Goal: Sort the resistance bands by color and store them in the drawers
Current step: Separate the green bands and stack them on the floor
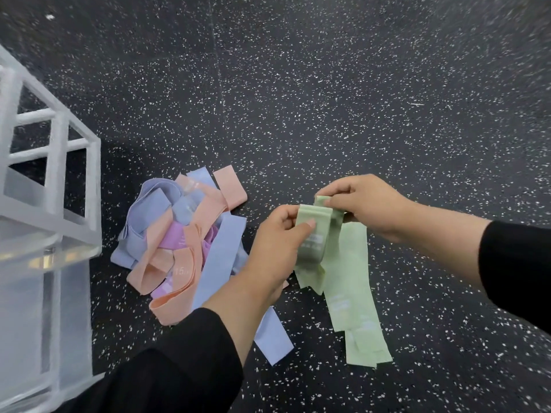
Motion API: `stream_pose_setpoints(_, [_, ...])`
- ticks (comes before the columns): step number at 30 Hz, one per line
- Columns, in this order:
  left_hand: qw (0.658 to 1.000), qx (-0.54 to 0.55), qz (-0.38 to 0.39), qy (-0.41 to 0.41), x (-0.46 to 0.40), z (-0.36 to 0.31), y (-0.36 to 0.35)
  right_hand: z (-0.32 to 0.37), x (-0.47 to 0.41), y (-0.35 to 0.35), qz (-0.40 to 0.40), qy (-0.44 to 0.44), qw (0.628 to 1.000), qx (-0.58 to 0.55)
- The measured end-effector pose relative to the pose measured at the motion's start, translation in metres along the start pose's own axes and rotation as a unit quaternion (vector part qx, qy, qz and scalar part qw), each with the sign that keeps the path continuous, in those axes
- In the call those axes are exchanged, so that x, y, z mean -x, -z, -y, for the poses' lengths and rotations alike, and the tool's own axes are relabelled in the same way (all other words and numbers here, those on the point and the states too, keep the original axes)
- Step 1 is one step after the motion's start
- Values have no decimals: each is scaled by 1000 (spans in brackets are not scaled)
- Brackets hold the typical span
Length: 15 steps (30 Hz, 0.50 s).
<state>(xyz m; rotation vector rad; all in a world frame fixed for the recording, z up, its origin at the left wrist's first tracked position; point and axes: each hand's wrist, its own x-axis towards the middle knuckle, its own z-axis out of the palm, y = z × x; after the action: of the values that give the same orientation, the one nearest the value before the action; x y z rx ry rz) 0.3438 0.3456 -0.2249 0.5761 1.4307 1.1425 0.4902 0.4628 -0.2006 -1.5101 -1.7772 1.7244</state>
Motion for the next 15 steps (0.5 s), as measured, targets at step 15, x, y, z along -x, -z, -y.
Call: stream_pose_setpoints(15, [997,-60,-53,-13,-3,0,-19,9,25,6,62,41,996,39])
